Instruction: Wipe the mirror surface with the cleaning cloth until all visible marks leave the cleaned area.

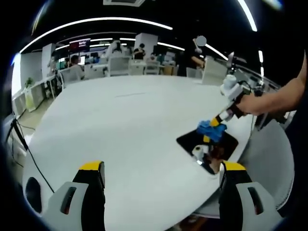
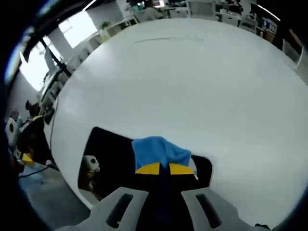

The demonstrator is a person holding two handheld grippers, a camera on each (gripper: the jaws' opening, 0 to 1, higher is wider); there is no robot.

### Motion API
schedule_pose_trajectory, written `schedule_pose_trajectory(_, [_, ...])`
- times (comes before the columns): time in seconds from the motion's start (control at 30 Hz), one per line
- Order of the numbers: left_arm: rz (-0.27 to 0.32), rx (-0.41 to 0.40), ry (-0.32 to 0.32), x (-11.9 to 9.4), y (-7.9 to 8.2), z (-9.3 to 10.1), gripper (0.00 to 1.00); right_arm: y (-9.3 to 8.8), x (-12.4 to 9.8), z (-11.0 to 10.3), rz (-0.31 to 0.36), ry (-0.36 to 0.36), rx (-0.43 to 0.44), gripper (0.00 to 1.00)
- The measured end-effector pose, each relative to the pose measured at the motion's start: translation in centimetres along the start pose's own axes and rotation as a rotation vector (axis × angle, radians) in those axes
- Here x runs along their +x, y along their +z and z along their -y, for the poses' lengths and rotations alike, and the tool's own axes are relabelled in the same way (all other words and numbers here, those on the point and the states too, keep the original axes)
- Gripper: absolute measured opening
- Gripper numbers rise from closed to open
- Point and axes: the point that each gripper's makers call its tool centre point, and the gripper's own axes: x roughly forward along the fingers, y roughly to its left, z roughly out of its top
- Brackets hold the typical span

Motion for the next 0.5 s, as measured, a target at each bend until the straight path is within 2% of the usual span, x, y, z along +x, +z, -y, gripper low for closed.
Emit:
schedule_pose_trajectory(0.1, [-0.002, -0.003, -0.003, 0.1, -0.2, 0.2, 0.99, 0.4, 0.4, -1.1, -0.020, 0.013, -0.013, 0.00])
schedule_pose_trajectory(0.23, [-0.002, -0.009, -0.004, 0.1, -0.4, 0.1, 0.99, 0.9, 1.0, -3.8, -0.025, 0.052, -0.015, 0.00])
schedule_pose_trajectory(0.3, [-0.003, -0.013, 0.000, -0.1, -0.5, 0.0, 0.99, 1.3, 1.3, -4.5, -0.024, 0.046, -0.055, 0.00])
schedule_pose_trajectory(0.43, [-0.004, -0.019, 0.010, -0.6, -0.7, -0.5, 0.99, 1.8, 1.7, -5.5, -0.034, 0.062, -0.048, 0.00])
schedule_pose_trajectory(0.5, [-0.006, -0.022, 0.013, -0.7, -0.8, -0.7, 0.99, 1.9, 1.9, -6.1, -0.041, 0.068, -0.076, 0.00])
